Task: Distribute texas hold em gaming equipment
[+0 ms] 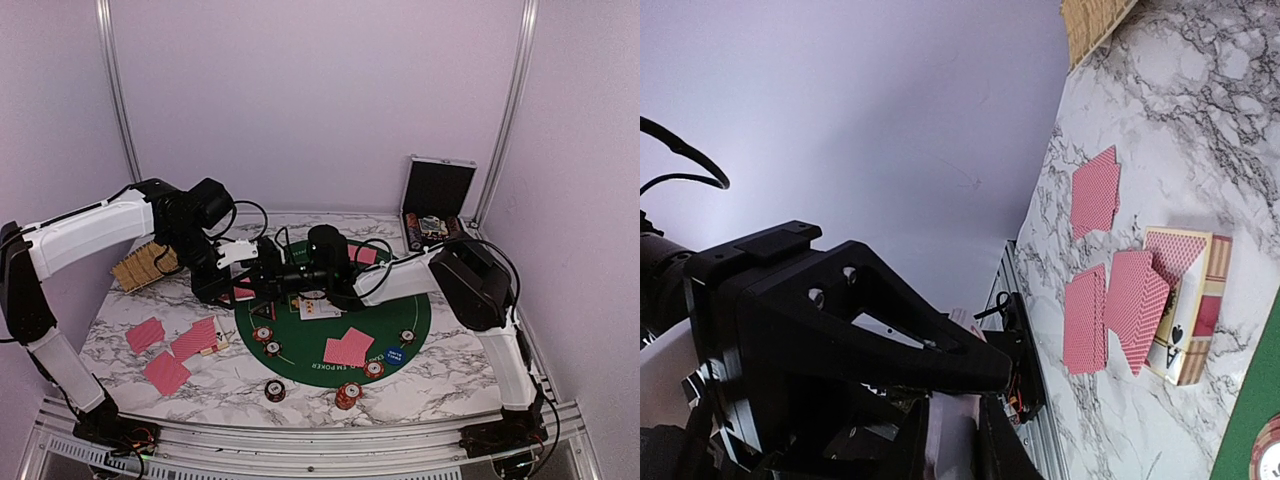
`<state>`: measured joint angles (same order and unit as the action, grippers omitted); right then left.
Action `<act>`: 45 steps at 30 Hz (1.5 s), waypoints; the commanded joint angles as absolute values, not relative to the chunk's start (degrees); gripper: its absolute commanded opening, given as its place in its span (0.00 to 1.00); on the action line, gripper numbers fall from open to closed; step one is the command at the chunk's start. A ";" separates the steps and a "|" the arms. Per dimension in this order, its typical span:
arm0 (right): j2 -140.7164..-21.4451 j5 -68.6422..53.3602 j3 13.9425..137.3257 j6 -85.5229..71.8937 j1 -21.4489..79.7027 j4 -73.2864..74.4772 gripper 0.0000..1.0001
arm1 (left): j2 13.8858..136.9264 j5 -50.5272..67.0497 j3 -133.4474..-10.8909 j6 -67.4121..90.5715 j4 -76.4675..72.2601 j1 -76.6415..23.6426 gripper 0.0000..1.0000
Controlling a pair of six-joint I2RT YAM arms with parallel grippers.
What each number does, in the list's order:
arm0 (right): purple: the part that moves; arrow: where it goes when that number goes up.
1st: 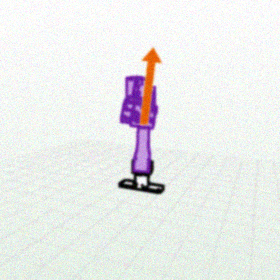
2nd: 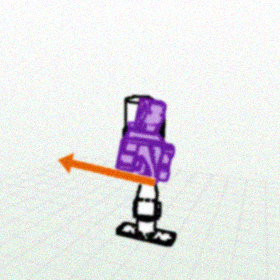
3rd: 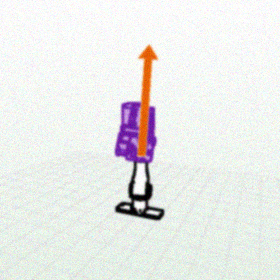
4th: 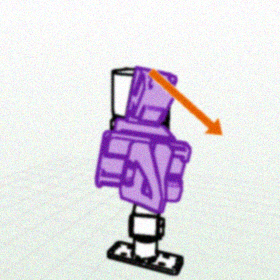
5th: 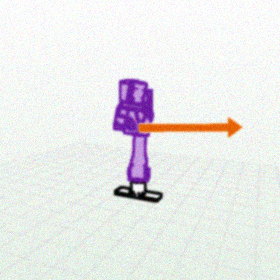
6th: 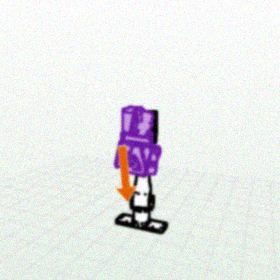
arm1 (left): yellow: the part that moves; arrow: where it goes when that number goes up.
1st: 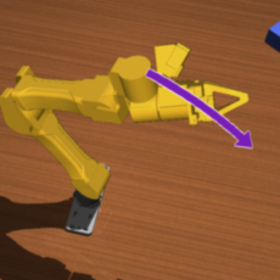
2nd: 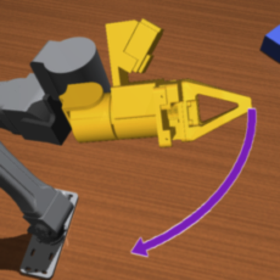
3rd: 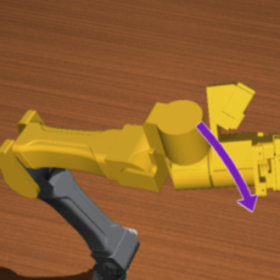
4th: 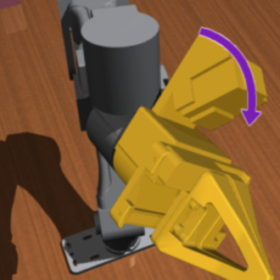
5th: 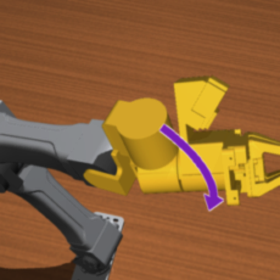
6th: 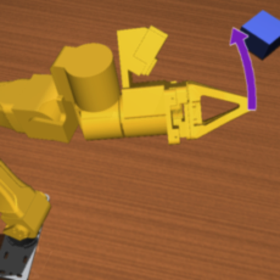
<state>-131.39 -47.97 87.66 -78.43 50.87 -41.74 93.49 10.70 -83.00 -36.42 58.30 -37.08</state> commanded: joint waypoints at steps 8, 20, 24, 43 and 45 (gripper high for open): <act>-131.57 -49.92 87.23 -85.74 51.39 -50.78 0.00 | 91.78 8.53 -80.77 -38.14 58.32 -37.85 0.61; -131.43 -50.36 86.75 -84.81 51.55 -50.23 0.00 | 91.22 8.73 -79.52 -39.71 58.36 -37.84 0.73; -131.38 -50.38 87.39 -82.61 51.77 -47.15 0.00 | 91.13 8.56 -79.89 -39.51 58.40 -37.88 0.70; -130.52 -50.16 84.17 -84.29 52.05 -51.72 0.41 | 90.77 8.59 -79.97 -39.37 58.25 -37.87 0.63; -130.51 -50.05 84.07 -84.31 52.35 -51.62 0.42 | 90.79 8.61 -80.09 -39.37 58.18 -37.88 0.63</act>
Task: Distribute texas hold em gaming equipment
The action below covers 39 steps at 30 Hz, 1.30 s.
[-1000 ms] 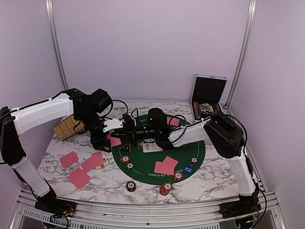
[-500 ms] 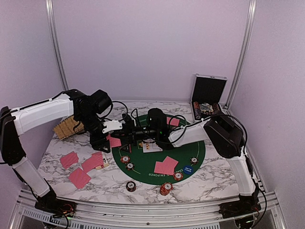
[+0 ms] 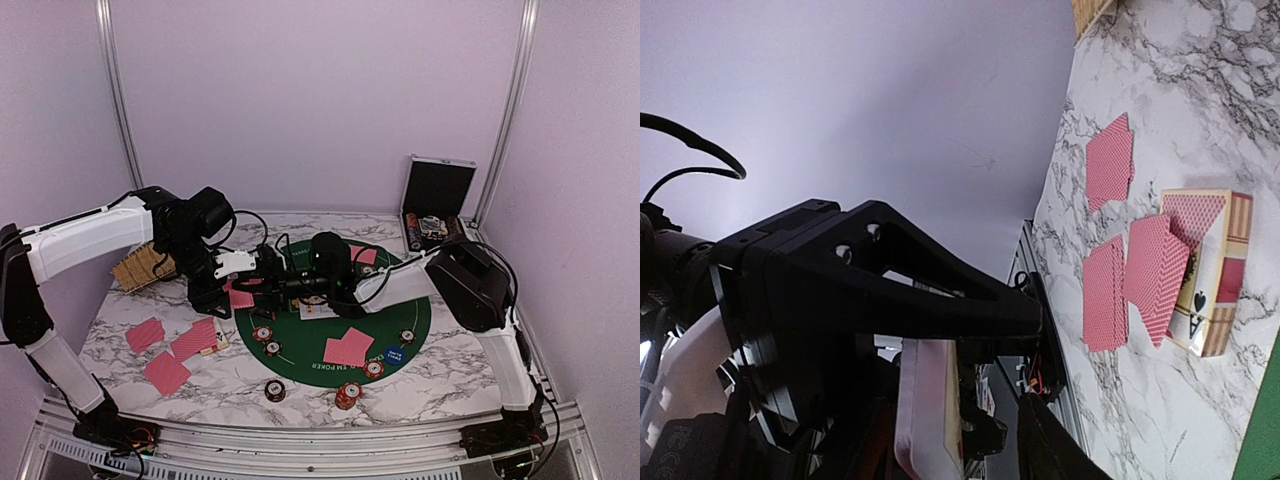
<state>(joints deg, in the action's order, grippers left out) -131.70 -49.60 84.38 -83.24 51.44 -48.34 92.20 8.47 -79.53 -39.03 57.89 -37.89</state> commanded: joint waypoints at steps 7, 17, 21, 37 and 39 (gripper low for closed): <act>-130.96 -49.34 84.28 -83.31 53.26 -48.85 0.45 | 90.75 8.97 -80.37 -39.08 58.09 -37.88 0.63; -130.63 -46.45 84.13 -81.66 53.27 -44.01 0.41 | 90.42 9.53 -80.99 -38.74 58.11 -37.87 0.63; -129.57 -45.01 82.22 -81.57 52.60 -43.44 0.33 | 90.14 9.27 -80.74 -38.93 58.10 -37.88 0.63; -124.88 -44.43 77.49 -77.98 50.10 -40.43 0.31 | 89.82 9.27 -81.04 -39.02 58.17 -37.88 0.63; -124.45 -44.43 77.28 -76.90 49.96 -39.00 0.33 | 89.79 9.30 -81.08 -39.02 58.15 -37.88 0.63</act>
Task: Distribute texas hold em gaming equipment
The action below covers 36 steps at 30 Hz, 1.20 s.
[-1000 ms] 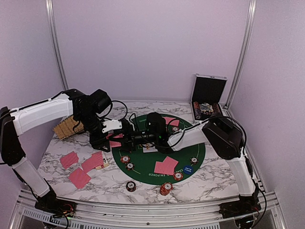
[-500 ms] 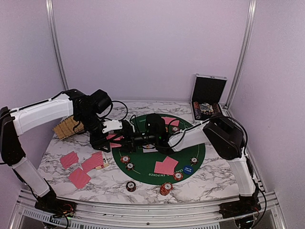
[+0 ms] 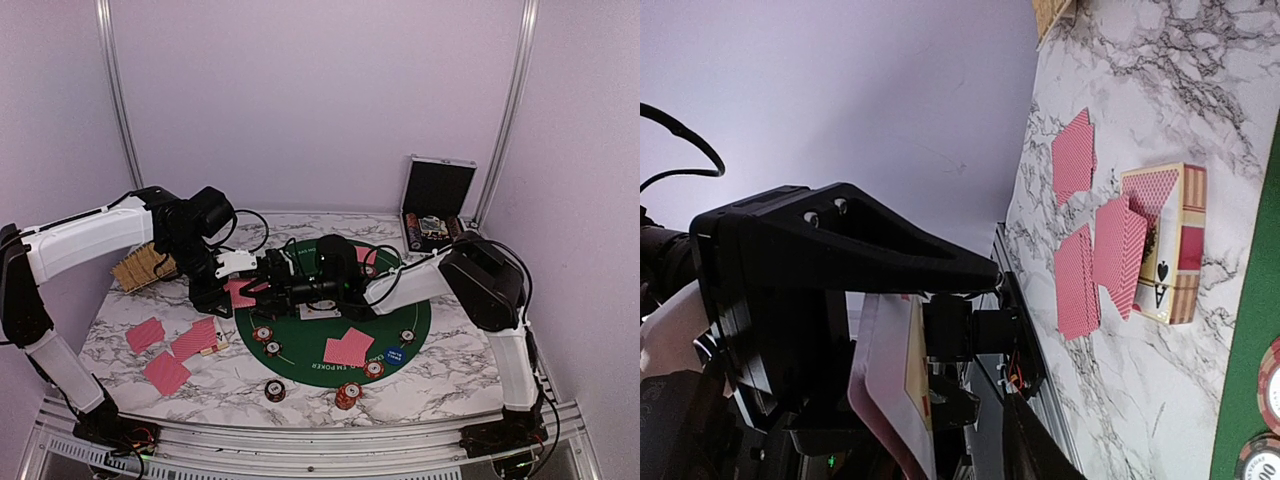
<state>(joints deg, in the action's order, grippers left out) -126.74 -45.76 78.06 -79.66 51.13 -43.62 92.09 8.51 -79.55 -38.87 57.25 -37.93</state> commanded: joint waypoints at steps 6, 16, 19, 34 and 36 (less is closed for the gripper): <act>-124.46 -44.24 78.73 -76.51 50.87 -39.33 0.49 | 90.21 9.32 -81.38 -38.85 58.14 -37.88 0.63; -128.48 -44.54 84.00 -78.21 53.09 -40.24 0.55 | 90.26 9.18 -81.39 -38.72 58.17 -37.84 0.63; -129.63 -44.63 85.01 -78.77 53.34 -40.43 0.56 | 90.21 9.24 -81.39 -38.76 58.18 -37.87 0.63; -125.07 -42.07 77.66 -76.31 49.83 -37.14 0.52 | 89.96 9.44 -81.63 -38.72 58.18 -37.88 0.63; -124.14 -41.93 76.64 -75.59 49.45 -36.61 0.52 | 90.00 9.43 -81.72 -38.73 58.18 -37.88 0.63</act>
<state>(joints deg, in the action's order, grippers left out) -126.69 -44.18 78.96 -77.49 51.48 -40.07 91.85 8.51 -79.92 -38.81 57.19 -37.93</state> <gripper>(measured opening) 0.517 0.633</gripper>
